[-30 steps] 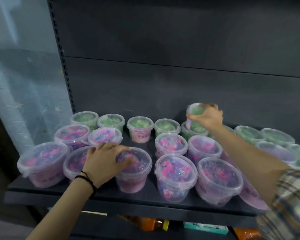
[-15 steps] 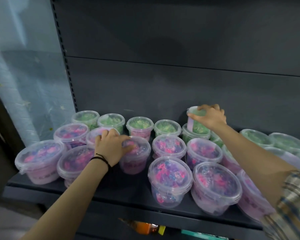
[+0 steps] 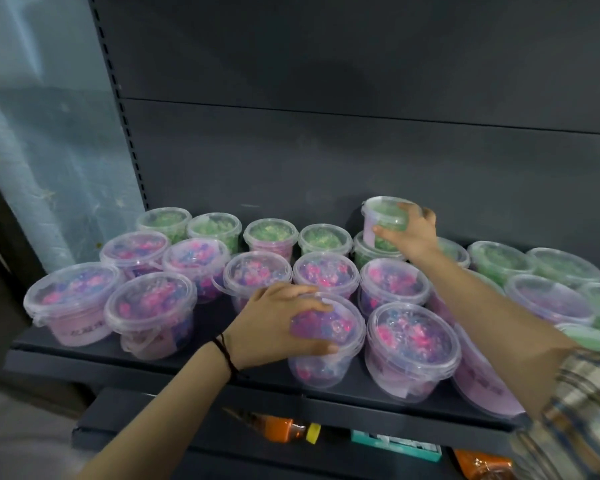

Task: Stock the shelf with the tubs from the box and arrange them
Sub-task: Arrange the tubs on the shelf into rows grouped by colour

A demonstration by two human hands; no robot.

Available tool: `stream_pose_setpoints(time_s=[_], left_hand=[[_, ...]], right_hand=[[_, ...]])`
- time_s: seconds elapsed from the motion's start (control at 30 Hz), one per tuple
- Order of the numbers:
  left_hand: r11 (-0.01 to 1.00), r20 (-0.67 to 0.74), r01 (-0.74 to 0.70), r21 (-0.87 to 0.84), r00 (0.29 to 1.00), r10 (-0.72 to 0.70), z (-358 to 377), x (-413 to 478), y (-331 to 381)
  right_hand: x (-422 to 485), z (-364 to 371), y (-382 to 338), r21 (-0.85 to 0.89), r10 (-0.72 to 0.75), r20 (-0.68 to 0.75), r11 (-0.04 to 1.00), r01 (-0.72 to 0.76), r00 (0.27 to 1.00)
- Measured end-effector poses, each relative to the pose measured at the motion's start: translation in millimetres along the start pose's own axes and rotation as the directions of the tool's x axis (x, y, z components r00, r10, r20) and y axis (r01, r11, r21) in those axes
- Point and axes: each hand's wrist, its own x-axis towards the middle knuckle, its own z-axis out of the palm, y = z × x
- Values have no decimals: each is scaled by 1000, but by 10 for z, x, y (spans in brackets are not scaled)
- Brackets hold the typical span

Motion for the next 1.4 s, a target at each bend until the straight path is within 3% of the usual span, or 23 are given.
stream_pose_setpoints(time_s=[0.17,0.33,0.6,0.73,0.9,1.07,1.17,1.23,1.3,1.4], left_hand=[[990,-92,67,121,994,-56,-113,-227,-170],[980,-53,189,63,981,-186,-212,-408,-384],[977,-5,211,-4,977,-212,-240,-275,-381],[979,-34,202,-22,979,-203,-203,-221,-389],[977,-47,210,-40,976,-212,-168,-226,-422],[975,-56,221,-27,973,-223,-156,-243,-391],[978,-142,172,121,978,-154,-134,-228,-278],[978,-241,91,188,970,-44,-91,-154,-75],[979,-308,-27,201,947,89,-9,-29,232],[978,-255,-177,107,946,199,255,162,724]], right_hand=[[-24,-41,-16,48,-22,-28,999,24,999],[-23,-97,-45,44,-53,-81,997,57,995],[72,-485,105,-8,-86,-184,996,86,979],[116,-570,308,-46,-21,-222,999,11,975],[79,-599,565,-18,91,-150,995,-95,985],[25,-683,607,-77,67,-89,994,-74,994],[-154,-780,629,-134,-113,-170,987,90,979],[-307,-837,672,-143,-236,-149,966,215,960],[-435,-891,735,-189,-276,-16,944,269,961],[-586,-973,846,-298,-182,207,924,239,961]])
